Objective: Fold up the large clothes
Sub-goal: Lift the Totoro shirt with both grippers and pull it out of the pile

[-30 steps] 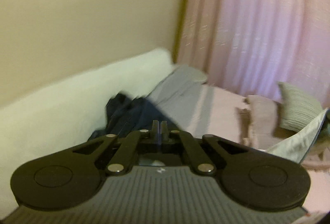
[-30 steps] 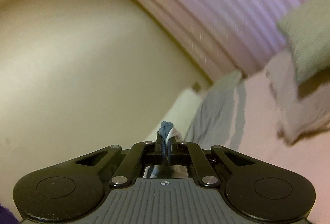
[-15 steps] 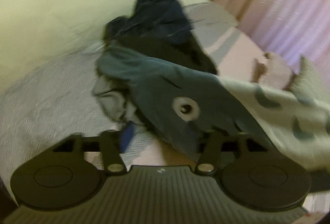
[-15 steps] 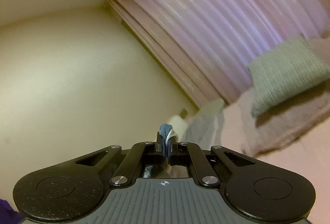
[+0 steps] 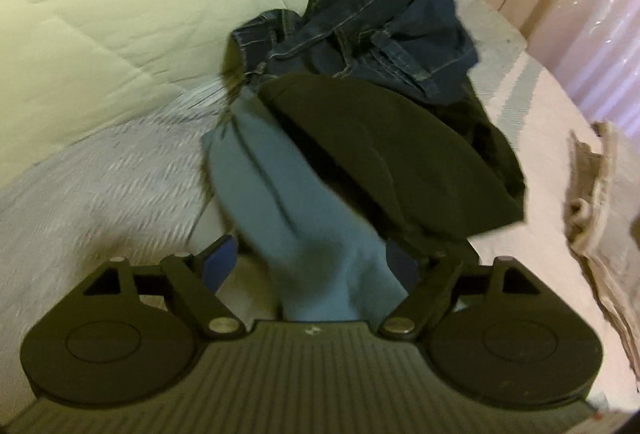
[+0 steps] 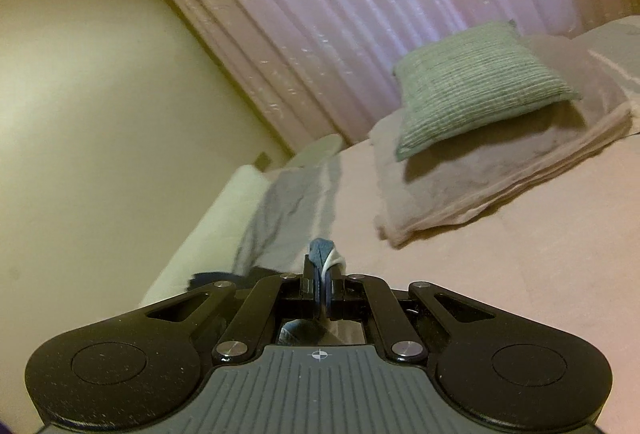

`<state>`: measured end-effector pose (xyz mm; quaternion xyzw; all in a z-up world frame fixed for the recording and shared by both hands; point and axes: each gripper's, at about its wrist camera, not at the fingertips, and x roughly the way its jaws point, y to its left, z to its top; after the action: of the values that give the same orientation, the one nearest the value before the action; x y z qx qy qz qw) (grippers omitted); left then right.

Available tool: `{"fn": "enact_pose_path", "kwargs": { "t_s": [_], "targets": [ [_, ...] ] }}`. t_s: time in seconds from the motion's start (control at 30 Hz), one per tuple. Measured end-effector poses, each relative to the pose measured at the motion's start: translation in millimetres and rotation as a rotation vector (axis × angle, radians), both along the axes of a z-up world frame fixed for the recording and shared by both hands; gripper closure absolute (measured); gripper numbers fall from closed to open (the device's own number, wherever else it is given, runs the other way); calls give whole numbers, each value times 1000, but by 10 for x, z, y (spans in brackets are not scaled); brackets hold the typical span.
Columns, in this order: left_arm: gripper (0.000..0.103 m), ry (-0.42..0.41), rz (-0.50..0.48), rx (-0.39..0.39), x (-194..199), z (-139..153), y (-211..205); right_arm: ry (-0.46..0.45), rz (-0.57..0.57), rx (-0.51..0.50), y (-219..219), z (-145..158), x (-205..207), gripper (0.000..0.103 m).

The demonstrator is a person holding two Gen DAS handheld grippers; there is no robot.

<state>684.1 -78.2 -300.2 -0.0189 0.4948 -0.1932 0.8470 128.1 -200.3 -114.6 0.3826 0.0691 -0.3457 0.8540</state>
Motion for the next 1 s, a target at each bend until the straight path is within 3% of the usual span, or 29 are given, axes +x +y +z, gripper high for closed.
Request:
{"fn": "enact_pose_path", "kwargs": {
  "t_s": [0.2,0.23,0.27,0.3,0.37,0.53,0.73,0.9,1.0],
  "targets": [
    [21,39,12,110,625,-466,-387,38,-60,-12,-154,32,143,103],
    [35,49,7,137,675,-527,-419,44,-65,-16,-201,31,188,103],
    [65,57,1,159,703,-562,-433,46,-66,-18,-229,32,213,103],
    [73,65,-14,174,735,-597,-430,48,-66,-16,-256,23,237,103],
    [98,56,-34,136,729,-565,-355,38,-73,-4,-282,14,259,103],
    [101,-65,-5,135,485,-224,161,9,-63,7,-318,7,265,103],
    [101,-80,58,112,32,165,916,-59,-26,-58,-289,157,197,103],
    [101,-153,14,77,-561,750,1100,-121,-32,-148,-203,414,-84,103],
    [101,-248,-89,60,-1005,1255,1053,-170,-59,-212,-117,601,-433,103]
  ]
}}
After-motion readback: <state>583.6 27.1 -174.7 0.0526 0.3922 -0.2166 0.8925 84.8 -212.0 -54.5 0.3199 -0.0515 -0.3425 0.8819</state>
